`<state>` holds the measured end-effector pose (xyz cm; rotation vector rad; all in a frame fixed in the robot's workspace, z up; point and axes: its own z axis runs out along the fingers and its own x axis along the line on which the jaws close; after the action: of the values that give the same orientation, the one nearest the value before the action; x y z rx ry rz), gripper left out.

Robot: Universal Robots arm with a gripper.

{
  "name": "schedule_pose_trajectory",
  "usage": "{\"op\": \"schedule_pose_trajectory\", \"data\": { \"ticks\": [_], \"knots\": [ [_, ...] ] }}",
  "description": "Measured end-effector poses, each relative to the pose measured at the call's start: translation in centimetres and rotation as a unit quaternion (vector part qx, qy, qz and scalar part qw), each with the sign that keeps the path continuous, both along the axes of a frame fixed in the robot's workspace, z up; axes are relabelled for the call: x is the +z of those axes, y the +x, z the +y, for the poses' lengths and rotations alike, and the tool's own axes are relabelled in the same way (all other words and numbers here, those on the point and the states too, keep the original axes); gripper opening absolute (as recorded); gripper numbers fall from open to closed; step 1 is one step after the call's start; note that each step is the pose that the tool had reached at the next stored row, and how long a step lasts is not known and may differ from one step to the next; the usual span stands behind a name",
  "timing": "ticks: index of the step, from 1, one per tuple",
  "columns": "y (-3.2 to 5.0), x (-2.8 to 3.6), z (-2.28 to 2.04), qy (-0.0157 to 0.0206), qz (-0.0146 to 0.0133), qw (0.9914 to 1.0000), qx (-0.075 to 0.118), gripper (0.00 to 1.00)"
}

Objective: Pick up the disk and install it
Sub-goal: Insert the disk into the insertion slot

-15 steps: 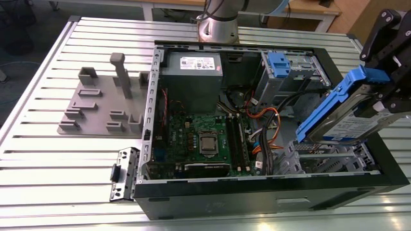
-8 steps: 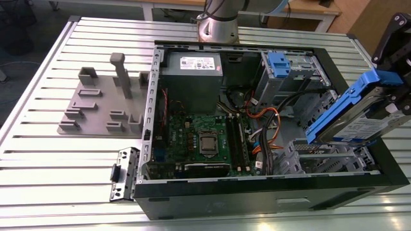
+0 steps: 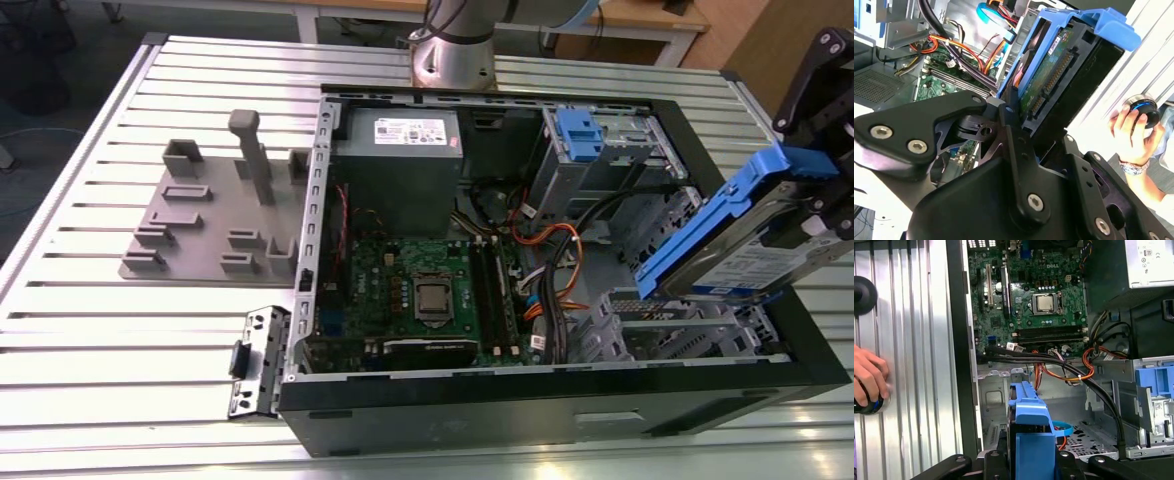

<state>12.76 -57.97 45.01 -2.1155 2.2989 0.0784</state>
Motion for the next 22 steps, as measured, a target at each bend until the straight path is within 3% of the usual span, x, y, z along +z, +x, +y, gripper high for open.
{"op": "schedule_pose_trajectory", "data": {
  "ticks": [22],
  "knots": [
    [-0.12,-0.20,-0.29,0.0001,0.0000,1.00000,0.002,0.36]
  ]
}}
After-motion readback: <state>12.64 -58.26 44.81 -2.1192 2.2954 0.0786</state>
